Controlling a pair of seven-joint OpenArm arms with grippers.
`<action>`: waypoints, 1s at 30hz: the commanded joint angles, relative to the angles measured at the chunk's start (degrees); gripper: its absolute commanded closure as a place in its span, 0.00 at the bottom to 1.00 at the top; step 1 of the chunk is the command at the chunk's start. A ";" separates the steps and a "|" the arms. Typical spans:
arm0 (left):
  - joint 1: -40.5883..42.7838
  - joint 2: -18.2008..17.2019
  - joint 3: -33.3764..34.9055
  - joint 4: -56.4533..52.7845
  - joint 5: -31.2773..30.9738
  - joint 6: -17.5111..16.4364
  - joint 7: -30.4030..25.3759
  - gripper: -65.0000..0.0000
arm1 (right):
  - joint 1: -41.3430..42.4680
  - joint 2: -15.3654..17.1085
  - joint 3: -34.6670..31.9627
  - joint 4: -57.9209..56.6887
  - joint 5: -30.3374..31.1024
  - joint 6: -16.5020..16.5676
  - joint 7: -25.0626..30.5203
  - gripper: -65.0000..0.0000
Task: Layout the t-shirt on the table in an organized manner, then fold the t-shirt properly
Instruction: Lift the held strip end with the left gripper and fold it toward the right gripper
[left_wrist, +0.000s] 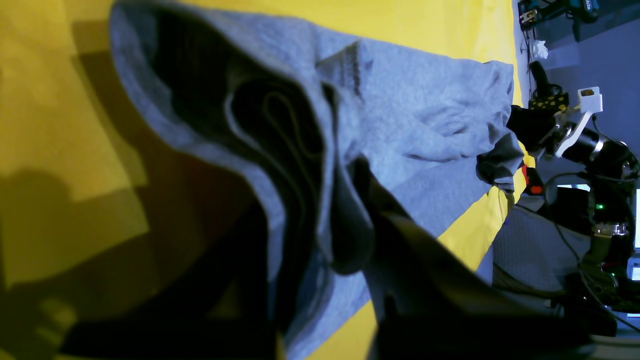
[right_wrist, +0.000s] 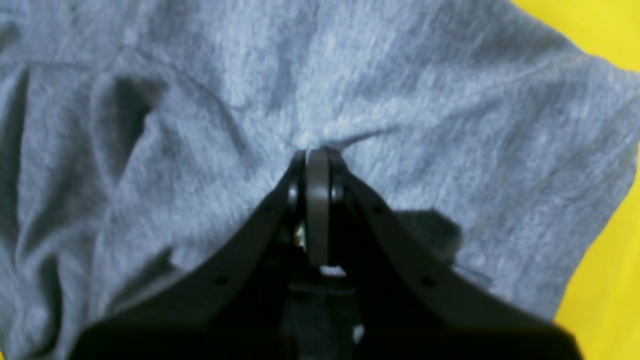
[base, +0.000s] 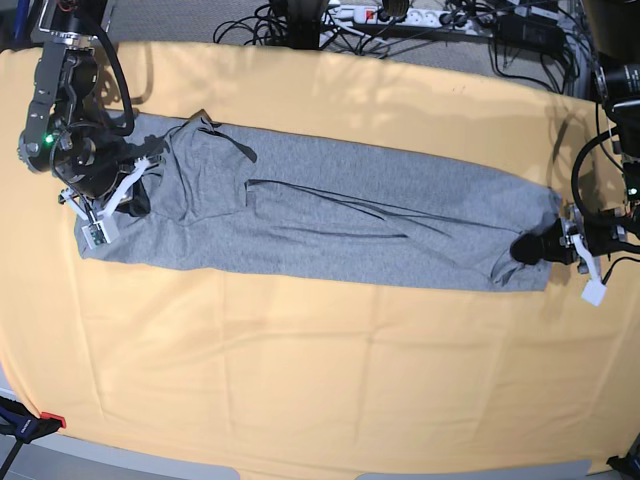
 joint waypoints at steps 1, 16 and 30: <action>-1.62 -1.22 -0.46 1.51 -1.41 -0.10 -0.15 1.00 | 0.57 0.22 0.20 0.31 -0.48 -0.02 -0.24 1.00; 0.22 12.35 -0.42 32.13 -1.41 3.52 1.46 1.00 | 0.72 -0.72 0.20 0.31 -0.46 -0.02 -1.29 1.00; 8.26 30.69 -0.37 32.72 6.05 -0.10 1.46 1.00 | 0.74 -0.70 0.20 0.31 -0.46 1.05 -1.75 1.00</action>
